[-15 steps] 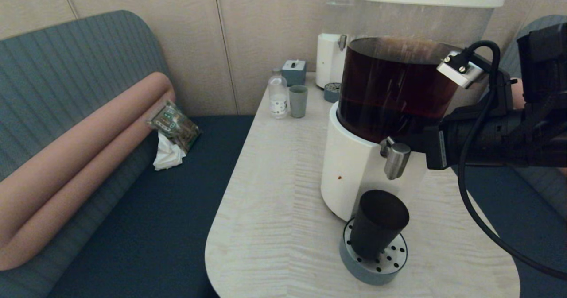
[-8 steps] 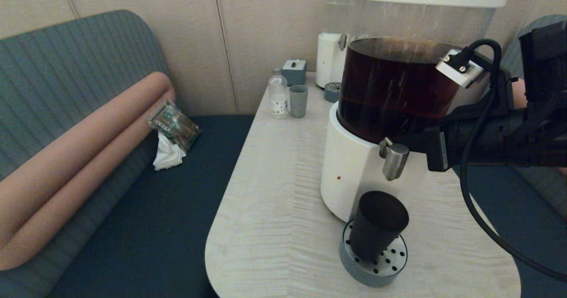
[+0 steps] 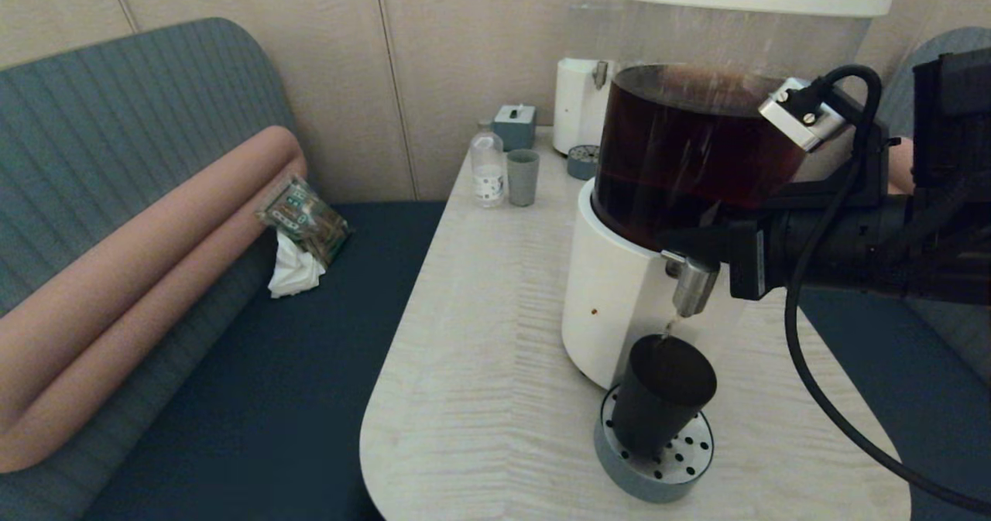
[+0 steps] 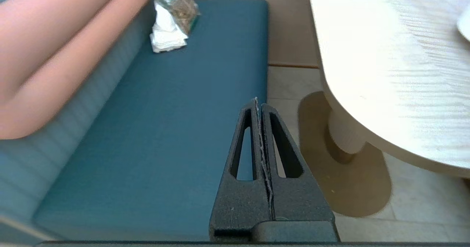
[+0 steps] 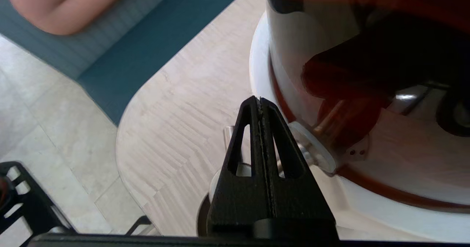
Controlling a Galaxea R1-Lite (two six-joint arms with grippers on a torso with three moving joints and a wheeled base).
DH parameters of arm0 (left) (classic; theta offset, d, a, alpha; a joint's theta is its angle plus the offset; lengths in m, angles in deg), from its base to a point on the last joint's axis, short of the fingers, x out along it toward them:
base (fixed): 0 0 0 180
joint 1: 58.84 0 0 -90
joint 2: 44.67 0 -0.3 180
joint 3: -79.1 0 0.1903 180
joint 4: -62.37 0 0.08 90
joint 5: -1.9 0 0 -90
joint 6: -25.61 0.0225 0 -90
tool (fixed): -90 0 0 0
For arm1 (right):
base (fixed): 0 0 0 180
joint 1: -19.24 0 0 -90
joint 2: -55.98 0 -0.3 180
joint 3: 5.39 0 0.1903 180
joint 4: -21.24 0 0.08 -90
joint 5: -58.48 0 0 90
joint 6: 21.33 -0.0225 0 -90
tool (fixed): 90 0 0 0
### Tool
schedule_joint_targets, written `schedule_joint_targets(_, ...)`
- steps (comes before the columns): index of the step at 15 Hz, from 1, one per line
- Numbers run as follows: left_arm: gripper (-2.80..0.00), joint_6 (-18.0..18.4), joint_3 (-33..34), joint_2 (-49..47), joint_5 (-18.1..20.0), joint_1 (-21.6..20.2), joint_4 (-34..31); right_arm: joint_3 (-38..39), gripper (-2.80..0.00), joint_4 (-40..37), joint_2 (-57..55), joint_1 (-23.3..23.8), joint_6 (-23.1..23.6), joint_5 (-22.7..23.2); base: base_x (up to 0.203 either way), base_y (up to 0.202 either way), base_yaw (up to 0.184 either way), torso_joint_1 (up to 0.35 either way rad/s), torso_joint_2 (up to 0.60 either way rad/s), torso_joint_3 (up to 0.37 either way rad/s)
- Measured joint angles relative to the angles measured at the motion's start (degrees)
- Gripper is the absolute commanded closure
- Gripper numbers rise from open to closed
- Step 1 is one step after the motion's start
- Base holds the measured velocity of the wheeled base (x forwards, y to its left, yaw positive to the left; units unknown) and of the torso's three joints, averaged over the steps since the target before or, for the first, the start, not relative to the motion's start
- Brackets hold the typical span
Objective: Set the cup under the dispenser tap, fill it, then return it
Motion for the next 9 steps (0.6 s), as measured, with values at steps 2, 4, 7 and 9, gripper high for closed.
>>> schedule_joint_targets(2,0.0,-0.01,0.0,0.0,0.0,0.07,0.02,0.24,0.0,0.04,0.0,0.11,0.0,-0.19,0.0,0.0,0.0,0.0,0.0,0.0)
schedule_joint_targets(4,0.0,-0.01,0.0,0.0,-0.02,0.04,0.02,0.3,0.0,-0.03,0.06,0.42,-0.21,-0.47,0.0,0.0,0.0,0.0,0.0,0.0)
schedule_joint_targets(7,0.0,-0.03,0.0,0.0,-0.04,0.04,0.02,0.44,0.0,-0.46,0.58,1.87,-0.3,-2.75,0.0,0.0,0.0,0.0,0.0,0.0)
schedule_joint_targets(9,0.0,-0.01,0.0,0.0,-0.02,0.04,0.02,0.72,0.0,-1.24,1.04,3.23,-0.29,-4.2,0.0,0.0,0.0,0.0,0.0,0.0)
